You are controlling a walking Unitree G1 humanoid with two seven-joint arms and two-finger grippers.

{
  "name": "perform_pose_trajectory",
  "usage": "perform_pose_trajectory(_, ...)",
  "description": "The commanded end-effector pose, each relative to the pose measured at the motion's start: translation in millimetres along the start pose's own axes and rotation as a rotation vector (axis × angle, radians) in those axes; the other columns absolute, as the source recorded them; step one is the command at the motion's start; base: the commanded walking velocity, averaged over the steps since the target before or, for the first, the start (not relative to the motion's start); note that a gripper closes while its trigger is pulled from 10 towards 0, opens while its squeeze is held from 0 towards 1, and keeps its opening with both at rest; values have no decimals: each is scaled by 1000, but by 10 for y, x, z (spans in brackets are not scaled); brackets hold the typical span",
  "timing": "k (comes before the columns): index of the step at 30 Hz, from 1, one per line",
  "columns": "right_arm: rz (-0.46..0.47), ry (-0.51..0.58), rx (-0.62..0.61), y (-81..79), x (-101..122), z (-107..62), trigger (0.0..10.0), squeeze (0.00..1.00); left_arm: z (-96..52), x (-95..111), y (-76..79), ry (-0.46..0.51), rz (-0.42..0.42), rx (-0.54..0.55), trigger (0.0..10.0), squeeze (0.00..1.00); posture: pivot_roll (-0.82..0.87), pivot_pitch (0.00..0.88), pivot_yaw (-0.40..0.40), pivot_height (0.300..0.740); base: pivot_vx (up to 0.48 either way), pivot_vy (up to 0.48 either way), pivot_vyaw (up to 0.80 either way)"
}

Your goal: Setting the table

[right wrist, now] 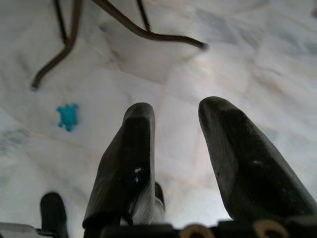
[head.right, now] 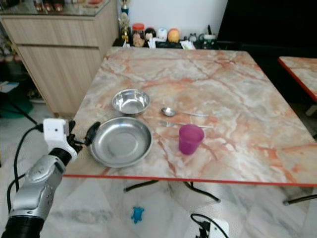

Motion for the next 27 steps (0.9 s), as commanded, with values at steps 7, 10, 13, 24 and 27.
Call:
perform_pose_trajectory(7, -7, -14, 4, 0, -2, 9, 10000, 0, 16, -116, -64, -103, -116, 46, 10000, 1000, 148, 6, -46, 740, 0, 0, 0)
perform_pose_trajectory(10, -8, -17, 9, -10, -4, 10, 10000, 0, 63, -124, -100, -121, -112, 91, 10000, 161, 147, 6, -45, 740, 0, 0, 0)
perform_pose_trajectory(13, -13, -21, 12, -14, -9, 10, 10000, 0, 84, -150, -174, -141, -137, 158, 10000, 0, 144, 9, -46, 740, 0, 0, 0)
perform_pose_trajectory(24, -33, -28, 30, -33, -33, 0, 10000, 0, 42, -334, -203, -251, -115, 167, 10000, 0, 140, 15, -48, 740, 0, 0, 0)
perform_pose_trajectory(27, -33, -27, 32, -33, -32, -1, 10000, 0, 33, -366, -190, -262, -122, 162, 10000, 0, 140, 14, -50, 740, 0, 0, 0)
Point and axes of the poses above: a point about 5 cm out from each wrist's last joint towards the gripper, its own z axis pointing out of the wrist towards the gripper, its own x axis along the axis of the wrist's last joint, y = z × x, the point moved 2 cm from there along z, pointing out of the wrist towards the gripper, and after that the axes turned 3 degrees about -z, right-handed, at the moved point
